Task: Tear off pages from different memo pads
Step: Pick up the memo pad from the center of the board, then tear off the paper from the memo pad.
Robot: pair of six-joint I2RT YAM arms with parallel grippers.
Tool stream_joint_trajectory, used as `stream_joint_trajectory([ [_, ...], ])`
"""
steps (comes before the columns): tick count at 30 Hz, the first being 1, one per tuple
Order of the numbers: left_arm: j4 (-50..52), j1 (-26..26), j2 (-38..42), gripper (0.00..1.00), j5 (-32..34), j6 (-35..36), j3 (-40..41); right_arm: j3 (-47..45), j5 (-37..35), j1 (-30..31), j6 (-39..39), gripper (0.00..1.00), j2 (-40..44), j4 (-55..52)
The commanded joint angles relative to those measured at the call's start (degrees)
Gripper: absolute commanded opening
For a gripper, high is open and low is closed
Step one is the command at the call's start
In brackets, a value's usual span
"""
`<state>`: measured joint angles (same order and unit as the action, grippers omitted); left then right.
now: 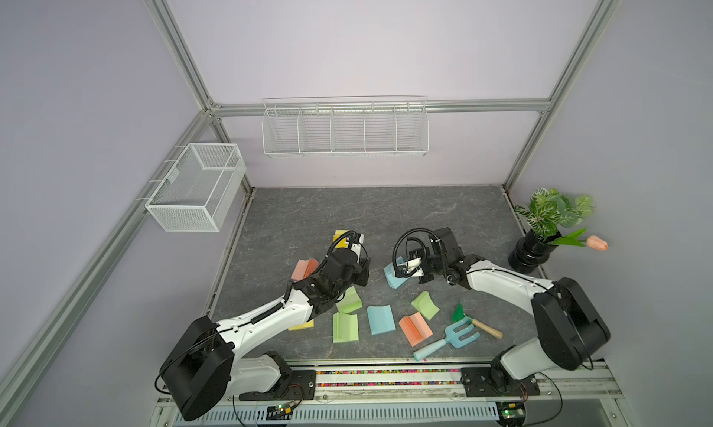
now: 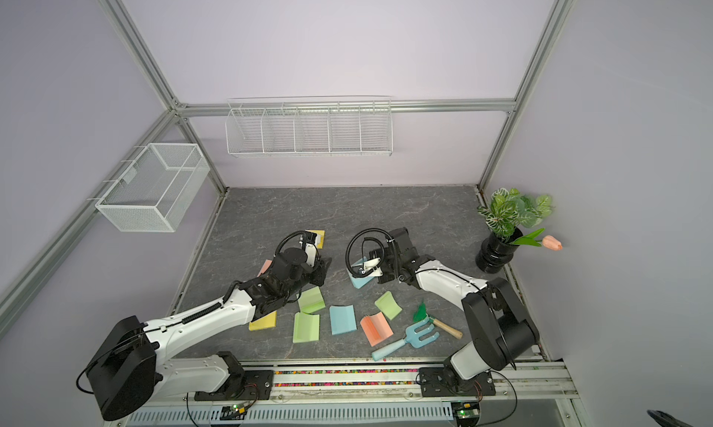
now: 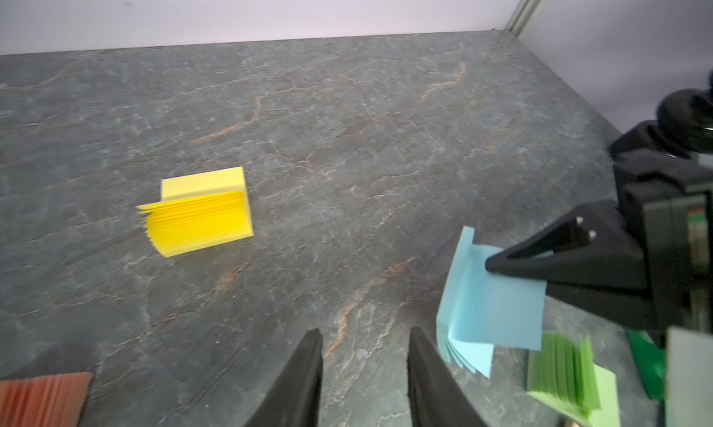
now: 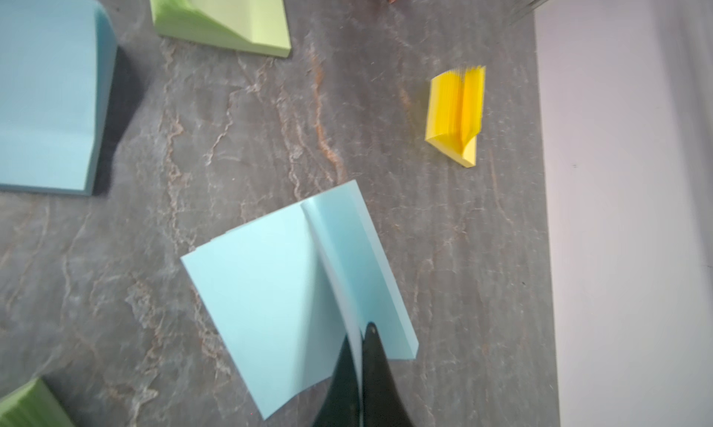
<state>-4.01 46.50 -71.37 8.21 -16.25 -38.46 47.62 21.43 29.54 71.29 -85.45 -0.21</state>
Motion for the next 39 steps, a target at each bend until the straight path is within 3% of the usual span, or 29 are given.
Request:
stream_joint_trajectory([
  [1, -5.0, 0.0, 2.3, 0.43, -8.6, 1.7, 1.9, 1.6, 4.6, -0.6, -5.2, 0.06, 4.2, -1.9],
  [7, -8.3, -0.1, 4.3, 0.49, -16.6, 1.6, 3.6, 4.5, 9.3, -0.5, -11.1, 0.07, 10.4, -5.1],
  [15, -12.8, -0.1, 8.3, 0.55, -22.6, -2.0, 5.9, 5.0, 7.6, 1.1, -12.4, 0.07, 13.6, -7.1],
  [18, -14.0, 0.0, 10.0, 0.62, -23.1, -3.6, 6.7, 4.9, 6.8, 1.7, -12.5, 0.06, 13.6, -7.1],
  [20, -14.3, 0.0, 10.3, 0.73, -22.8, -4.4, 6.9, 5.0, 6.4, 2.0, -13.1, 0.07, 13.6, -6.9],
  [24, -13.7, 0.0, 7.8, 0.74, -23.4, -4.9, 5.6, 5.2, 7.0, 2.6, -15.2, 0.07, 13.6, -6.4],
  [34, -11.6, 0.0, 3.3, 0.59, -22.5, -5.9, 2.9, 5.1, 7.6, 3.0, -19.4, 0.07, 14.0, -6.1],
  [37, -11.7, -0.1, 3.0, 0.28, -21.8, -6.3, 2.9, 5.8, 6.3, 3.0, -20.6, 0.07, 13.5, -6.8],
  [39, -11.4, 0.0, 2.9, 0.12, -21.9, -6.6, 2.6, 6.5, 5.7, 3.0, -21.3, 0.06, 12.8, -7.4],
])
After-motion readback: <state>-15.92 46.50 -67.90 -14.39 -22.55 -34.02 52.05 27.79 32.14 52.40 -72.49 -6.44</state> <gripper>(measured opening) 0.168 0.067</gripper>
